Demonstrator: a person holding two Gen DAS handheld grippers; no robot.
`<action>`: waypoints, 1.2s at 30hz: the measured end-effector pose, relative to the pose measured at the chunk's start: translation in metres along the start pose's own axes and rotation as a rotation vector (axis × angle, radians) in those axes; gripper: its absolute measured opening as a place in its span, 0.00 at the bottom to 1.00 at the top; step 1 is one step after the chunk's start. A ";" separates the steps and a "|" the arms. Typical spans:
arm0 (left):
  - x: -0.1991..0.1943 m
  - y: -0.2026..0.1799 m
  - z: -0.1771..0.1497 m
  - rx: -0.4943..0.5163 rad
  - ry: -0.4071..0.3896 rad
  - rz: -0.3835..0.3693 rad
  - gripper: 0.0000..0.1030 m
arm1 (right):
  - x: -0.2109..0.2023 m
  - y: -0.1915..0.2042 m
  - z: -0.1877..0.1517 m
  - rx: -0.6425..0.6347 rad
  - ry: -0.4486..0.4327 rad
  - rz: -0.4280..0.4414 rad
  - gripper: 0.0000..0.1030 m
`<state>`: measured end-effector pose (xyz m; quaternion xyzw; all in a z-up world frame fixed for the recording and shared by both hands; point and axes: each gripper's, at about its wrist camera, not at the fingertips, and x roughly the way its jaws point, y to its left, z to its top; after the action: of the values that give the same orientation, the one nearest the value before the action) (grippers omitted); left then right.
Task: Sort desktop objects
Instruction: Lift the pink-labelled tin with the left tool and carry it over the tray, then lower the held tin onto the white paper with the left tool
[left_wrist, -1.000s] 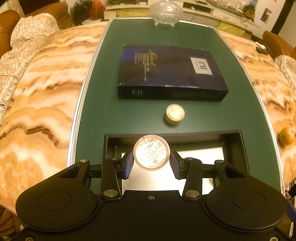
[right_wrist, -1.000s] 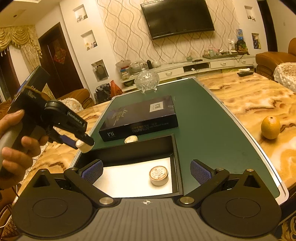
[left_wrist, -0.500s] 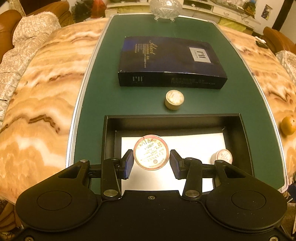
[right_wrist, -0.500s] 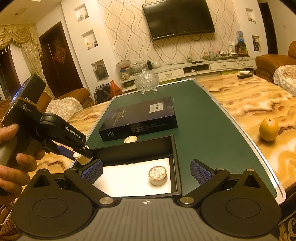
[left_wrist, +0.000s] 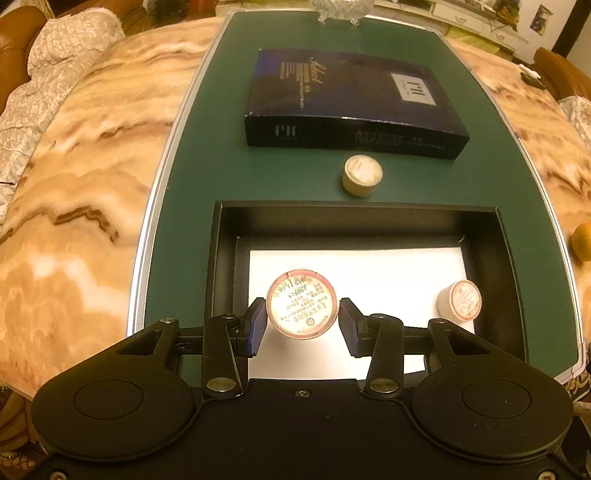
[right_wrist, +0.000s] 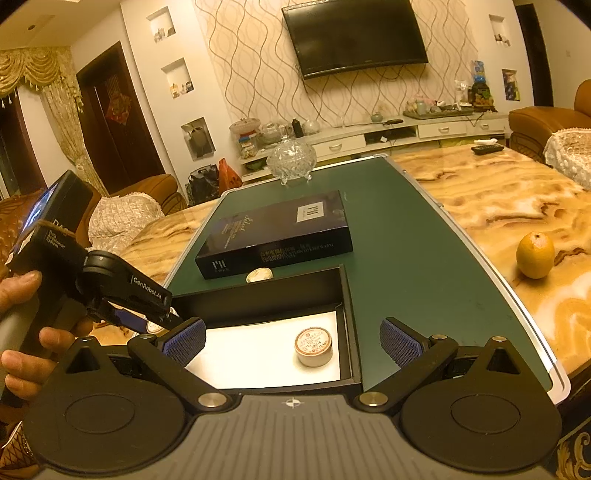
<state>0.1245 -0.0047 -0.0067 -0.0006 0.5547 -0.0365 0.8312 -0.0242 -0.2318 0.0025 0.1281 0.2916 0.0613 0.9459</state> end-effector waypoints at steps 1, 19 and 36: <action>0.001 0.000 0.000 -0.001 0.002 0.000 0.40 | 0.000 0.000 0.000 0.001 0.001 0.000 1.00; 0.026 0.001 -0.003 -0.001 0.048 0.026 0.40 | 0.001 -0.006 -0.003 0.017 0.007 -0.005 1.00; 0.040 0.001 -0.004 -0.002 0.071 0.037 0.40 | 0.002 -0.007 -0.005 0.025 0.012 -0.009 1.00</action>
<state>0.1365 -0.0064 -0.0451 0.0099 0.5840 -0.0206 0.8115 -0.0250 -0.2374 -0.0044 0.1384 0.2985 0.0541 0.9428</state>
